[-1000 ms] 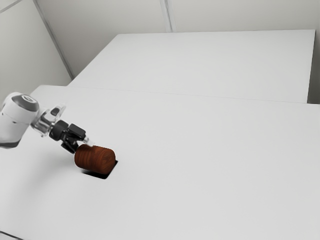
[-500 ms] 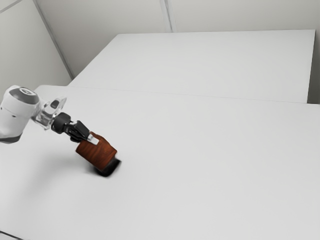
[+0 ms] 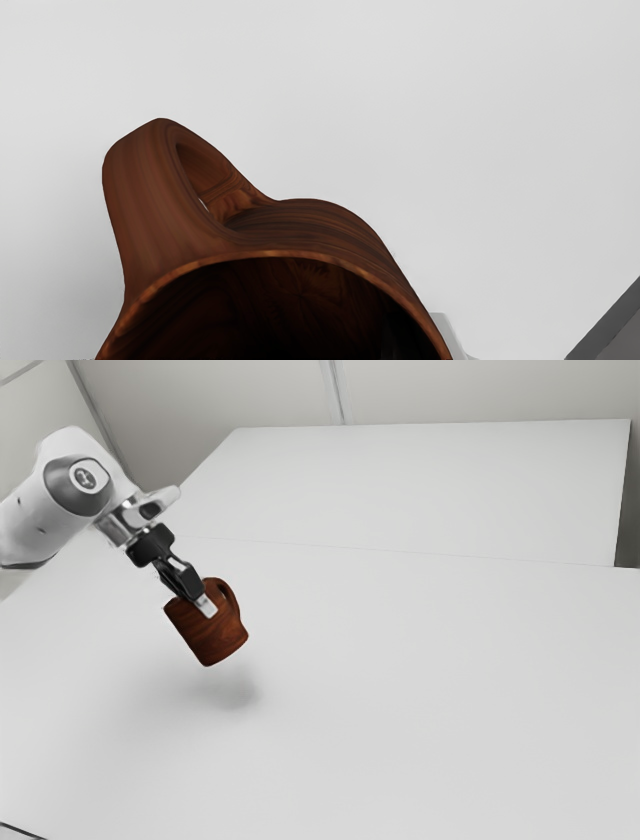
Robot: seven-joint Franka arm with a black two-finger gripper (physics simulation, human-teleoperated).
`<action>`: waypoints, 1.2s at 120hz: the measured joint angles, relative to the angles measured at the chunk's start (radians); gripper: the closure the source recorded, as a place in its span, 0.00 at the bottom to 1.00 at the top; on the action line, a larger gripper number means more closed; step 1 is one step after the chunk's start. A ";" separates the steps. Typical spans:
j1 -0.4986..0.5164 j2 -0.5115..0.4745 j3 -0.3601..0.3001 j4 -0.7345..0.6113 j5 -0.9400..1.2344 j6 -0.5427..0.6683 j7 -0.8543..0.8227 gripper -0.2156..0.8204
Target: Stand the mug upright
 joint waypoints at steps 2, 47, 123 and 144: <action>-0.022 -0.008 0.000 -0.001 0.025 0.006 -0.014 0.96; -0.234 -0.204 0.000 -0.244 0.387 0.253 -0.315 0.96; -0.254 -0.150 -0.004 -0.490 0.479 0.742 -0.569 0.96; -0.253 -0.112 -0.004 -0.490 0.479 0.766 -0.606 0.96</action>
